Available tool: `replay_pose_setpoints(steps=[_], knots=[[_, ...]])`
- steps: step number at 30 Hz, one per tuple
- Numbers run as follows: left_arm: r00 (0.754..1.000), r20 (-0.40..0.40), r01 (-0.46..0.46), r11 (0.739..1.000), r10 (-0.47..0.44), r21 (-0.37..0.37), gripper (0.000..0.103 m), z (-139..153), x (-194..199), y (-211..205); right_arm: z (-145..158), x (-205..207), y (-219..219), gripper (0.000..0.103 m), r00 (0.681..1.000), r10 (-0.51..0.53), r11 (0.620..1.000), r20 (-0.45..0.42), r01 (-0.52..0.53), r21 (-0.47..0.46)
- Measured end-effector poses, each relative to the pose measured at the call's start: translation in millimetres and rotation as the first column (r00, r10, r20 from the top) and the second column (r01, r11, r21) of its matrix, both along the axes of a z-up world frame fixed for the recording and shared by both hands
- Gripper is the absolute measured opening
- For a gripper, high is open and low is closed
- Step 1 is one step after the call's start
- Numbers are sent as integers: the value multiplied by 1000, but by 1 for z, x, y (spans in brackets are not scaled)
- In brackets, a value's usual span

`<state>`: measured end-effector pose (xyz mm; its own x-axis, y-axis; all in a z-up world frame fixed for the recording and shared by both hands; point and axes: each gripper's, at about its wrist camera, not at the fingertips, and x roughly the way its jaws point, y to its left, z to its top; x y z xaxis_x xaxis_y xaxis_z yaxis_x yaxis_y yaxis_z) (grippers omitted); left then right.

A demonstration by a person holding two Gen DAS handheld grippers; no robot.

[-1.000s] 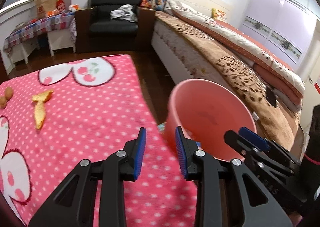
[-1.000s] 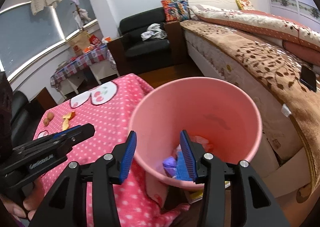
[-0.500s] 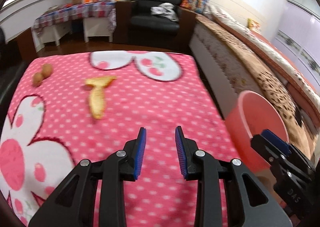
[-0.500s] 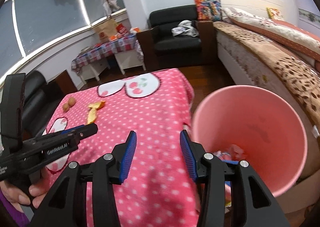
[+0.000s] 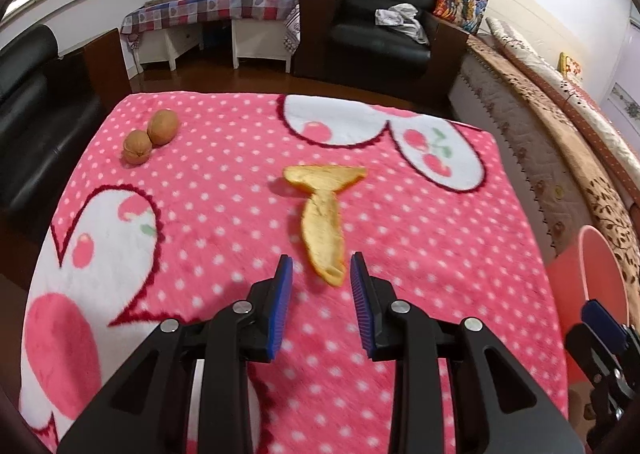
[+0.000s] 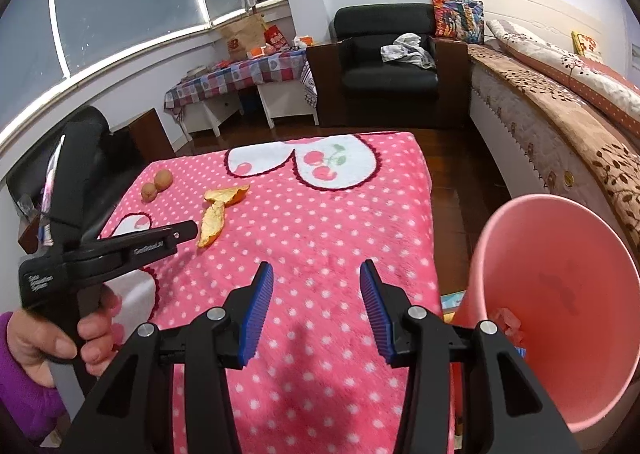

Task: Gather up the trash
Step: 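Move both tools back over the table toward the bread crusts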

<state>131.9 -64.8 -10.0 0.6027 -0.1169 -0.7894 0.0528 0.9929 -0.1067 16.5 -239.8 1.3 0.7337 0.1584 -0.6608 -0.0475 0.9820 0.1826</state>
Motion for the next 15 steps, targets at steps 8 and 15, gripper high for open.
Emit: replay_pose_setpoints(steps=[8,15], knots=[[1000,-25,-5,1000,5,7,30,-14,25,2,-7,24,11,44,1000,17,1000,-24,-17,-21],[999,-28,28,1000,-28,5,30,-20,33,-7,-14,45,24,44,998,42,998,-44,-44,-45]])
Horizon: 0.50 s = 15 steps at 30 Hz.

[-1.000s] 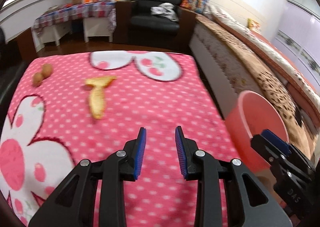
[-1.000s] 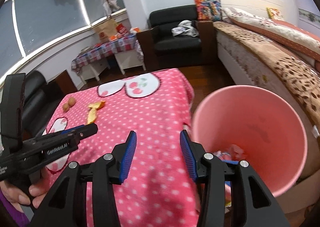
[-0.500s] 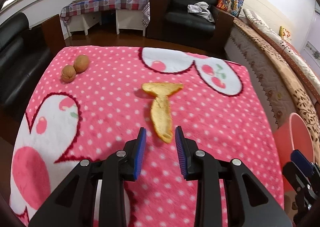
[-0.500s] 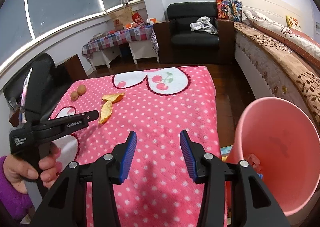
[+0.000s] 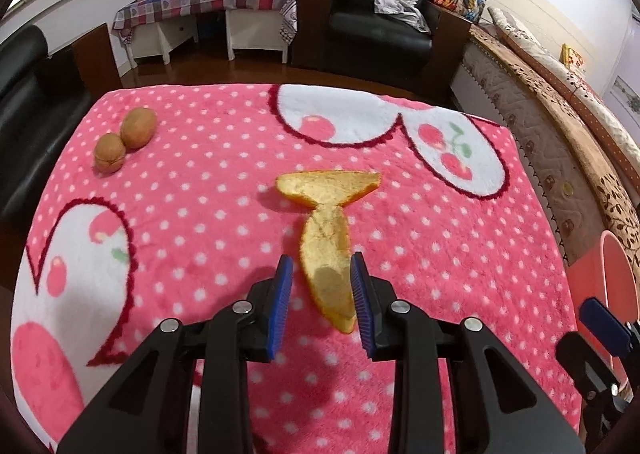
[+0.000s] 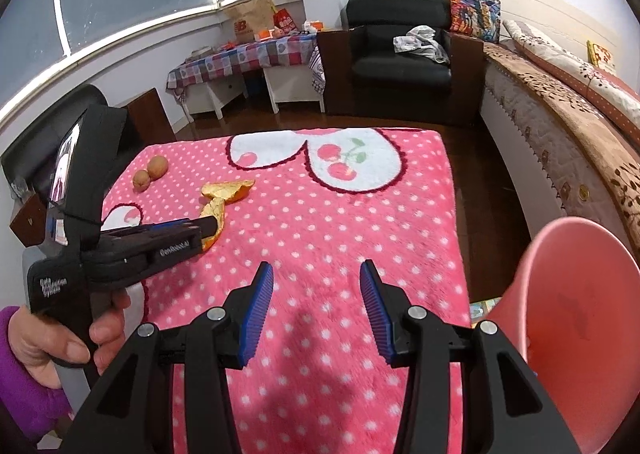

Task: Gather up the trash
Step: 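Move both tools back over the table toward the bread crusts, then grasp a bread crust with the left tool while the right tool grasps the other crust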

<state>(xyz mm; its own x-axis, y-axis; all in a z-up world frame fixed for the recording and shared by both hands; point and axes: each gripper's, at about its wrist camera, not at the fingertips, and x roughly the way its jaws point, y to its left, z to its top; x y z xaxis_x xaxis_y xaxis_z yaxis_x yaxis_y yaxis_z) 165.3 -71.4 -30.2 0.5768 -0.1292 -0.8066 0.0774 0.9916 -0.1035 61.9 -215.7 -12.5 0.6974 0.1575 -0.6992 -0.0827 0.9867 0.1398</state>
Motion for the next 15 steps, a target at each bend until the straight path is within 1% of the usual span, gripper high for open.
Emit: replay_pose_setpoints(steps=[1,3,4,5,9,15], knots=[[1000,2,7,1000,-7,3,30,-1,0,-2,-1,3,2,44,1000,4,1000,-1,-4,-3],[1000,13,26,999,-26,18,22,-1,1,-8,-2,11,5,44,1000,12,1000,-6,-12,-6],[999,19,31,999,-31,26,15,-2,1,-9,-3,13,6,44,1000,14,1000,-8,-14,-6],[999,23,44,998,-45,38,4,-3,1,-11,-4,17,8,44,1000,16,1000,-13,-16,-3],[999,13,51,998,-51,24,3,-6,2,-9,-7,30,13,44,999,28,1000,-30,-28,13],[1000,3,-5,998,5,-56,2,0,-6,24,-11,53,32,45,997,71,997,-42,-69,37]])
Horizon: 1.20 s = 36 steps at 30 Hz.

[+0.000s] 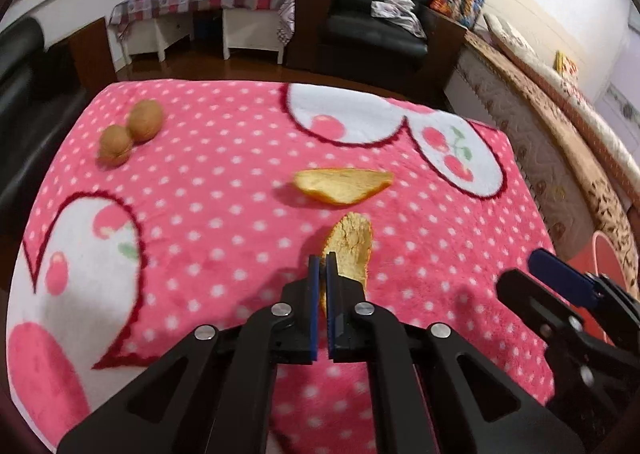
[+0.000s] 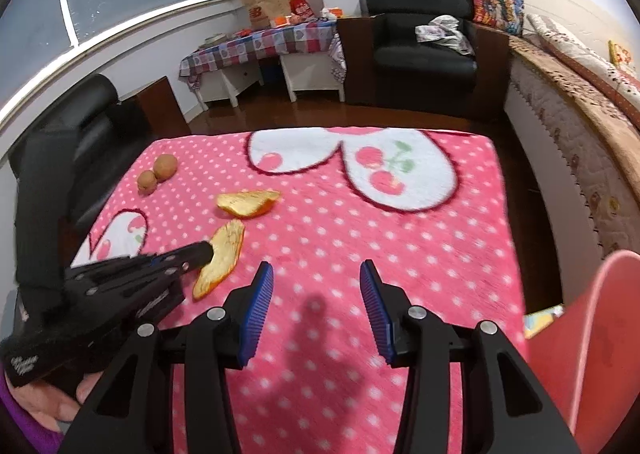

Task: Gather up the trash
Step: 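Grasp a bread crust with the left tool while the right tool grasps the other crust, then carry both bread crusts over the pink bucket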

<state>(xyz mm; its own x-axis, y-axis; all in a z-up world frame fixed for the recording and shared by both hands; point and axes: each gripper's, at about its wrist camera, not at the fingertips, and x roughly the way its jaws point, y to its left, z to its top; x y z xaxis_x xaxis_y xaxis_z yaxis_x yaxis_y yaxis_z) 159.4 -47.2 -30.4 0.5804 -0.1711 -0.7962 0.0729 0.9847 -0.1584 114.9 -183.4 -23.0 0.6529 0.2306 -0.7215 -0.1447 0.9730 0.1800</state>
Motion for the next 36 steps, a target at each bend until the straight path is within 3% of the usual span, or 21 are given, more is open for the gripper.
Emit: replay_pose_setpoints(steps=[9,19,20,22,25,36], knots=[[999,1,-51,997,51,-53,2,7,-16,43,-7,45,40,45,999,48,998,-23,-47,52],[998,-11,-67,994,66,-92,2,5,-25,67,-30,92,50,45,994,-34,995,-103,43,87],[998,-11,-66,993,66,-93,2,5,-26,67,-31,93,52,43,994,-31,995,-105,41,87],[998,-10,-65,993,64,-97,2,4,-25,68,-33,95,58,25,994,-16,996,-108,25,83],[998,-8,-61,993,61,-99,2,4,-26,68,-36,90,65,9,994,7,998,-108,0,65],[999,6,-46,993,47,-105,2,14,-37,60,-10,39,44,4,999,15,999,-45,-13,53]])
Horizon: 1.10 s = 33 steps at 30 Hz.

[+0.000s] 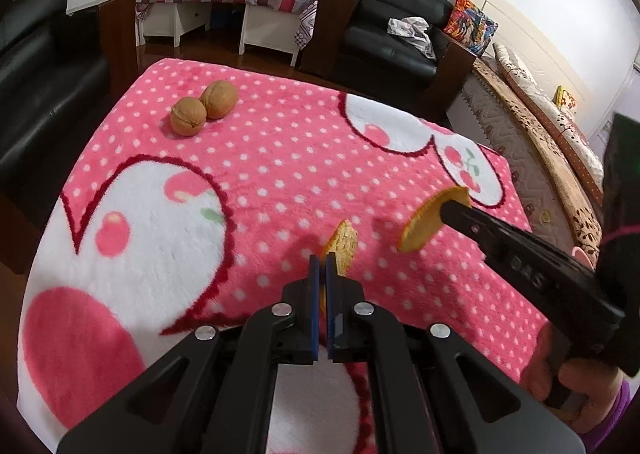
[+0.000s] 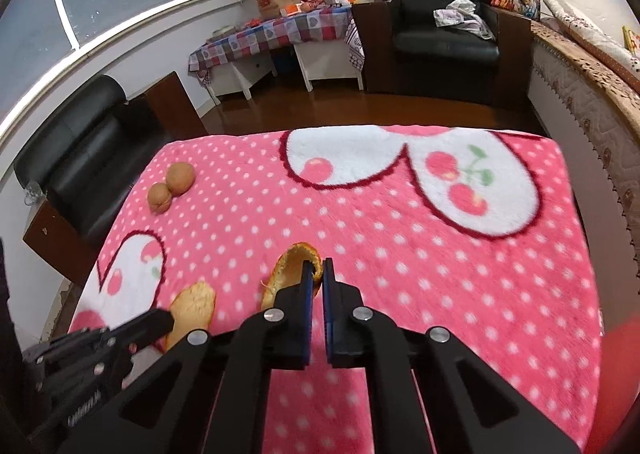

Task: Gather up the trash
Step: 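Carry both bread crusts over the pink bucket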

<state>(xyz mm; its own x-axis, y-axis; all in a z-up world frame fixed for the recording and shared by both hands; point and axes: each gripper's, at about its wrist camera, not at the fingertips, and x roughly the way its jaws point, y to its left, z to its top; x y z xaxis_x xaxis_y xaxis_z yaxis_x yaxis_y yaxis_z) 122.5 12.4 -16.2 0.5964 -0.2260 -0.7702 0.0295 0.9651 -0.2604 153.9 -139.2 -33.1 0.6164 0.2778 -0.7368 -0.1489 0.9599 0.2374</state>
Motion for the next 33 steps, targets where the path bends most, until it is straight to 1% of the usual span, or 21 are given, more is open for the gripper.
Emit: replay_pose_setpoints(steps=[9,15,19,26,33], knots=[[999,22,47,999,-47,0,2,16,-18,-25,21,-53,-38,4,999,-30,999,15,30,14],[994,60,95,995,-95,4,2,32,-31,-47,39,-87,-69,4,995,-87,996,54,85,39],[987,86,135,991,-135,5,2,41,-40,-64,48,-105,-86,4,989,-126,992,80,123,33],[967,114,232,973,-230,-2,2,53,-53,-104,61,-136,-126,4,971,-217,976,105,213,42],[932,142,335,942,-333,8,2,64,-63,-154,69,-164,-170,4,941,-315,949,126,312,42]])
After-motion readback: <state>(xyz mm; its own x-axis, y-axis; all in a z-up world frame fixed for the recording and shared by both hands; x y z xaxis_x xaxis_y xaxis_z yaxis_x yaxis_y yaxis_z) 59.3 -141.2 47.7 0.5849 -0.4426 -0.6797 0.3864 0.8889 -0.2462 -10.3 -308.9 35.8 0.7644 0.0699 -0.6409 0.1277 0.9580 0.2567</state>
